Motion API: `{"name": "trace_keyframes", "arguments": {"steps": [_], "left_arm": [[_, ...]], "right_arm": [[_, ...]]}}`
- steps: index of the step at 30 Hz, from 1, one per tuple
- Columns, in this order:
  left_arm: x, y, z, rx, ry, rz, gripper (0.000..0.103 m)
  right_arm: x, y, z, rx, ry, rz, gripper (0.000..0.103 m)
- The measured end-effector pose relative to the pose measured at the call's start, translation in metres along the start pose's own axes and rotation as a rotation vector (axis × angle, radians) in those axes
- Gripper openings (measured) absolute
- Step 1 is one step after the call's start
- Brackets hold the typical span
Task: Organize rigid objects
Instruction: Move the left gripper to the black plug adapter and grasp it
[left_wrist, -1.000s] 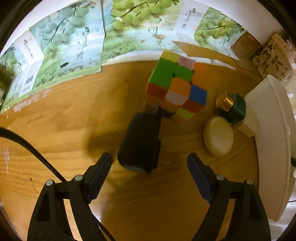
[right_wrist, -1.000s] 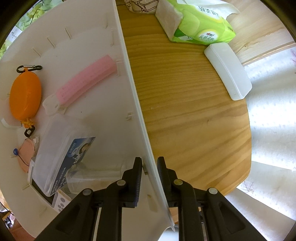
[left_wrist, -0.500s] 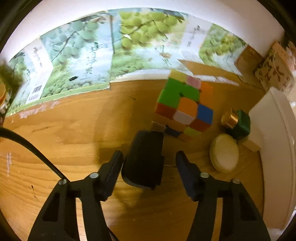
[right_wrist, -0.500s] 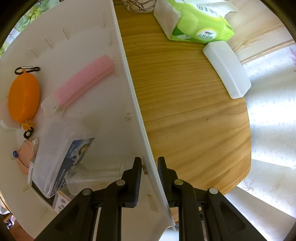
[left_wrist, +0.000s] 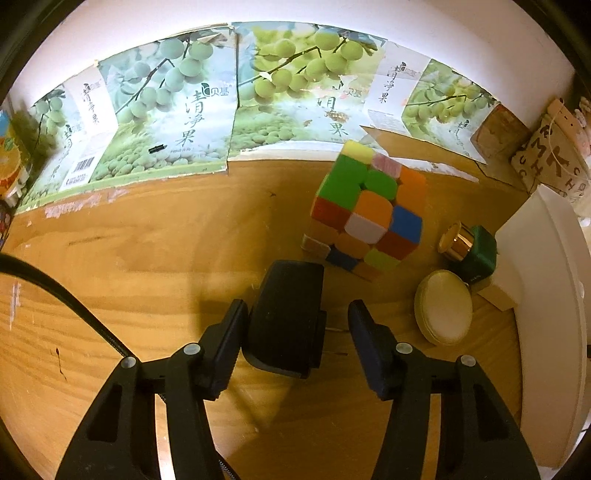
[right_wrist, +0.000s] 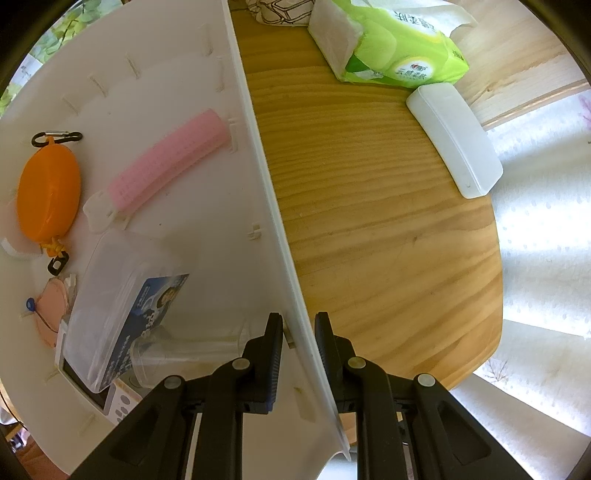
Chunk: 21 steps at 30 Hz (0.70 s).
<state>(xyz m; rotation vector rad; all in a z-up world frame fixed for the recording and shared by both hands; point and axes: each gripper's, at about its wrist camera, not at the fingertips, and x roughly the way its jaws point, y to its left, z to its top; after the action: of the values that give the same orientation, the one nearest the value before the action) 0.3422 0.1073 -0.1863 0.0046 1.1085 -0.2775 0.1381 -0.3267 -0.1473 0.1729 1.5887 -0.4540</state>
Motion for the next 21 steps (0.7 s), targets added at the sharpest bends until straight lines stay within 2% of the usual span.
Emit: {"name": "trace_keyframes", "arguments": {"steps": [6,15,21], "left_arm": [[-0.01,0.0,-0.012,-0.065,0.001,-0.029,0.06],[-0.026,-0.01,-0.039,-0.113,0.012,-0.033,0.06],[-0.037,-0.025,-0.061,-0.135,0.028,0.003,0.06]], "right_arm": [[0.0,0.001,-0.002,-0.017,-0.006,0.007,0.018],[-0.002,0.0,-0.005,-0.048,-0.018,0.026,0.017],[-0.001,-0.002,-0.005,-0.086,-0.021,0.046,0.016]]}}
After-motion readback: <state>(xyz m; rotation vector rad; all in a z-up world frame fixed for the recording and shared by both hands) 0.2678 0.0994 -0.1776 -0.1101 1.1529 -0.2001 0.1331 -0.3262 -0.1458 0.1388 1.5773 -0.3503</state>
